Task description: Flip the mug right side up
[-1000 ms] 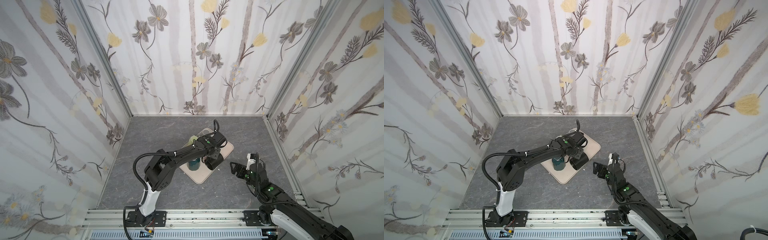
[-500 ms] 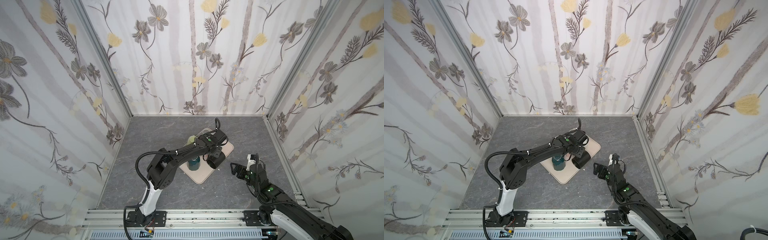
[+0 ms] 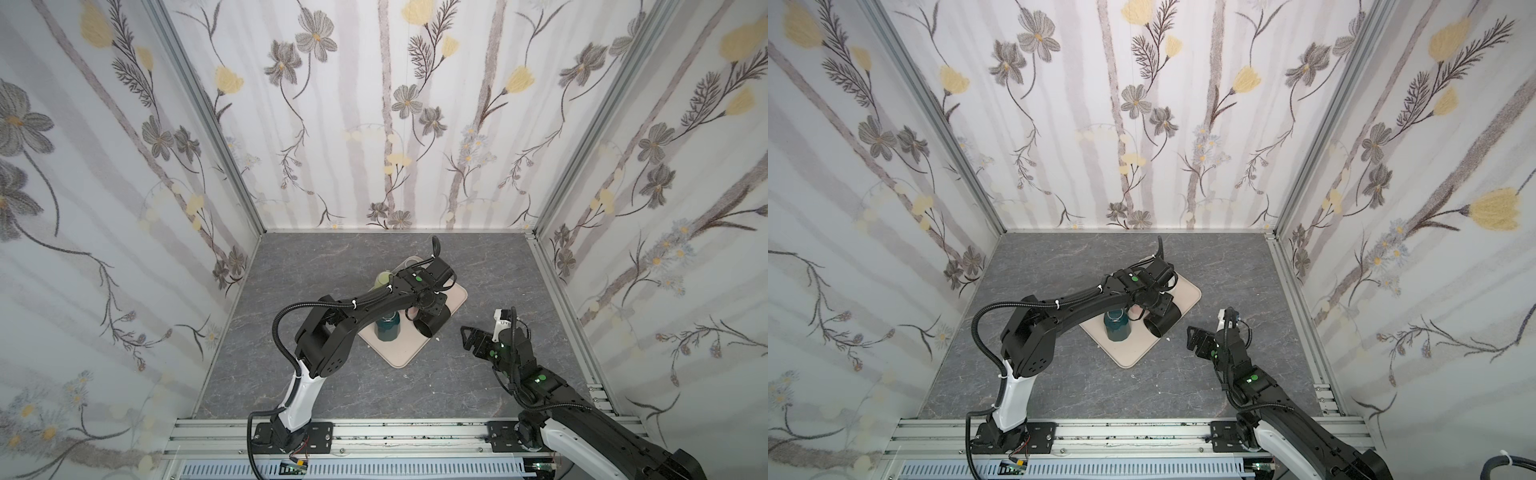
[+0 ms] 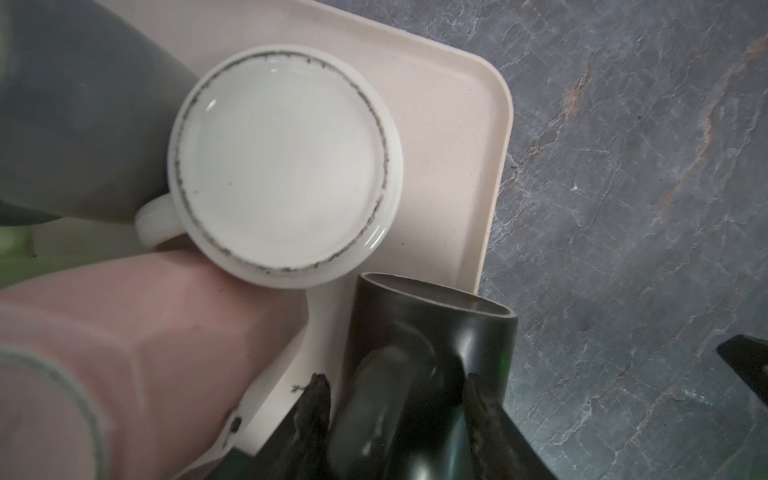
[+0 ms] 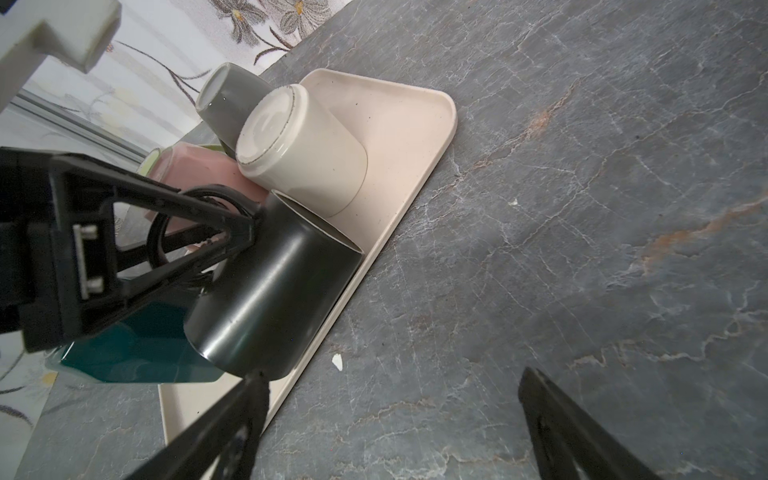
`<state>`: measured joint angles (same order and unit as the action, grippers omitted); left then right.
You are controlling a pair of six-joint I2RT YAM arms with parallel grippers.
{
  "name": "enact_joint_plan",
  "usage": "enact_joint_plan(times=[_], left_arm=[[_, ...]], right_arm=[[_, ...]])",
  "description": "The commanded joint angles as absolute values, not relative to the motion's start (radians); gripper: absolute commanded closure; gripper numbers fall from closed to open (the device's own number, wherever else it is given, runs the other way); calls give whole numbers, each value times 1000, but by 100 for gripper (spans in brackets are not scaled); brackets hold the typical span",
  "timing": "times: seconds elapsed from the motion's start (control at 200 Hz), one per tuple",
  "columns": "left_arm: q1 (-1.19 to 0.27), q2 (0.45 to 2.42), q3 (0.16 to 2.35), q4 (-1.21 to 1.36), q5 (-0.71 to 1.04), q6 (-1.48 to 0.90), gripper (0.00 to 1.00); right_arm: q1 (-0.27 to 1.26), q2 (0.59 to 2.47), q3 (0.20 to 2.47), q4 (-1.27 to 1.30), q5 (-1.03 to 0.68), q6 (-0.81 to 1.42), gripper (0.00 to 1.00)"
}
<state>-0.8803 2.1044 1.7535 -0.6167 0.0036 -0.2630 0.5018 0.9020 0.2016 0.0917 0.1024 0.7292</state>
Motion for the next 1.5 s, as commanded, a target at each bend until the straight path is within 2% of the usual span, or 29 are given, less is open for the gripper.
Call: enact_joint_plan(times=[0.0, 0.15, 0.375, 0.6, 0.704, 0.964, 1.024, 1.309, 1.494], left_arm=[[-873, 2129, 1773, -630, 16, -270, 49], [-865, 2132, 1775, -615, 3, -278, 51], [-855, 2151, 1807, -642, -2, -272, 65], [-856, 2126, 1784, -656, -30, -272, 68], [-856, 2118, 1772, -660, -39, -270, 82], [-855, 2135, 1783, -666, -62, -266, 91], [-855, 2141, 1795, -675, -66, -261, 100], [-856, 2080, 1788, -643, -78, -261, 100], [-855, 1976, 1676, -501, -112, -276, 100]], right_arm=[[499, 899, 202, 121, 98, 741, 6], [497, 900, 201, 121, 98, 739, 6], [492, 907, 202, 120, 101, 743, 6], [488, 908, 200, 118, 102, 744, 6], [486, 907, 200, 117, 101, 745, 6], [484, 905, 196, 118, 97, 752, 6], [485, 902, 194, 117, 92, 753, 6], [485, 885, 192, 123, 79, 753, 6], [485, 887, 186, 156, 38, 752, 6]])
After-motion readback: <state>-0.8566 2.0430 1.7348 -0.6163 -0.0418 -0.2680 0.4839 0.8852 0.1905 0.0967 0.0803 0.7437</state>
